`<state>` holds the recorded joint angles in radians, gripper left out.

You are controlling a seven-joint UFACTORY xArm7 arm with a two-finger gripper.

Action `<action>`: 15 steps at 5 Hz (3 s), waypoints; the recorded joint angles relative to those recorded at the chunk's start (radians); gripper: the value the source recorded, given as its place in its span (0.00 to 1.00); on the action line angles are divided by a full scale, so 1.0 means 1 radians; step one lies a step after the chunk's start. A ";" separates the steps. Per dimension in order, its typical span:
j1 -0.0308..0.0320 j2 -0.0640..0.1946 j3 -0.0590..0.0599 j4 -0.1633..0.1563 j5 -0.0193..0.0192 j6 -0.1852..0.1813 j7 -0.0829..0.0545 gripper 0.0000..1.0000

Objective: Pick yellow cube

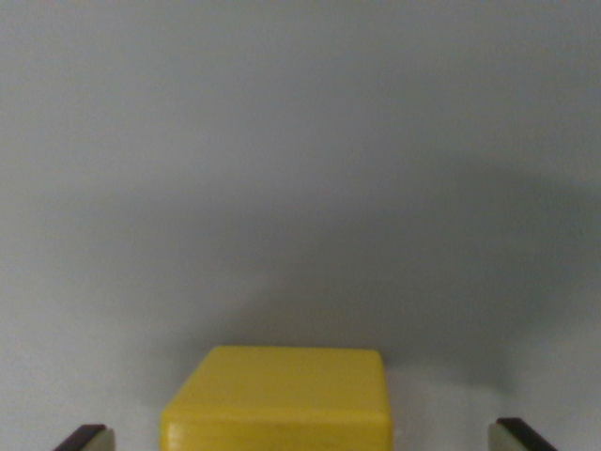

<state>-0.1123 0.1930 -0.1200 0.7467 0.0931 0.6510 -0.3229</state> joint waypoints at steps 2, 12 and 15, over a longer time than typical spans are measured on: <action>-0.0013 0.002 -0.002 -0.010 0.0008 -0.011 -0.004 0.00; -0.0017 -0.001 -0.002 -0.009 0.0003 -0.006 -0.005 1.00; -0.0016 -0.006 -0.003 -0.001 -0.0008 0.007 -0.004 1.00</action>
<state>-0.1139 0.1869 -0.1225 0.7459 0.0923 0.6577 -0.3270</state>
